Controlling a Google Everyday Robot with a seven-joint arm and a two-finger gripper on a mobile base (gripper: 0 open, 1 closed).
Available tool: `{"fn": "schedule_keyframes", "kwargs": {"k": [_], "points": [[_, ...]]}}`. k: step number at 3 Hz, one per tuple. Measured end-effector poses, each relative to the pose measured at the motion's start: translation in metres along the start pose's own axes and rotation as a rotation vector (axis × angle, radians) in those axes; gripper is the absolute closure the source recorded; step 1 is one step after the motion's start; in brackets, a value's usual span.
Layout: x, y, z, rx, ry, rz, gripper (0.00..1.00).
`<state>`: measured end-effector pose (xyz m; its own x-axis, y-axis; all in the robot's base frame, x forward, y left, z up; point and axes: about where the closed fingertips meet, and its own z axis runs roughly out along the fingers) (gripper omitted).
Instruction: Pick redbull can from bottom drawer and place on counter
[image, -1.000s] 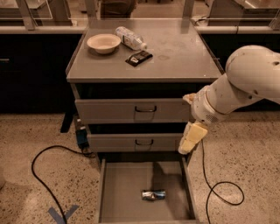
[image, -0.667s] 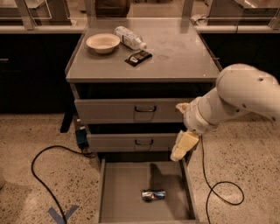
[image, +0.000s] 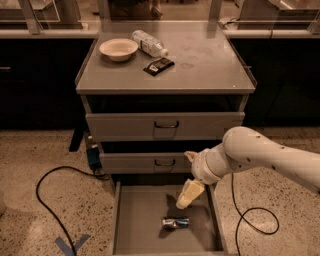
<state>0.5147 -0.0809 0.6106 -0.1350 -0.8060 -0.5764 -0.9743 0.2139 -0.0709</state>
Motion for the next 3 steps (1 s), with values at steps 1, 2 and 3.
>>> {"fn": "schedule_keyframes", "kwargs": {"k": [1, 2, 3], "points": [[0.0, 0.0, 0.0, 0.0, 0.0, 0.0, 0.0], [0.012, 0.005, 0.028, -0.008, -0.017, -0.002, 0.0], [0.029, 0.013, 0.068, -0.025, -0.043, -0.009, 0.0]]}}
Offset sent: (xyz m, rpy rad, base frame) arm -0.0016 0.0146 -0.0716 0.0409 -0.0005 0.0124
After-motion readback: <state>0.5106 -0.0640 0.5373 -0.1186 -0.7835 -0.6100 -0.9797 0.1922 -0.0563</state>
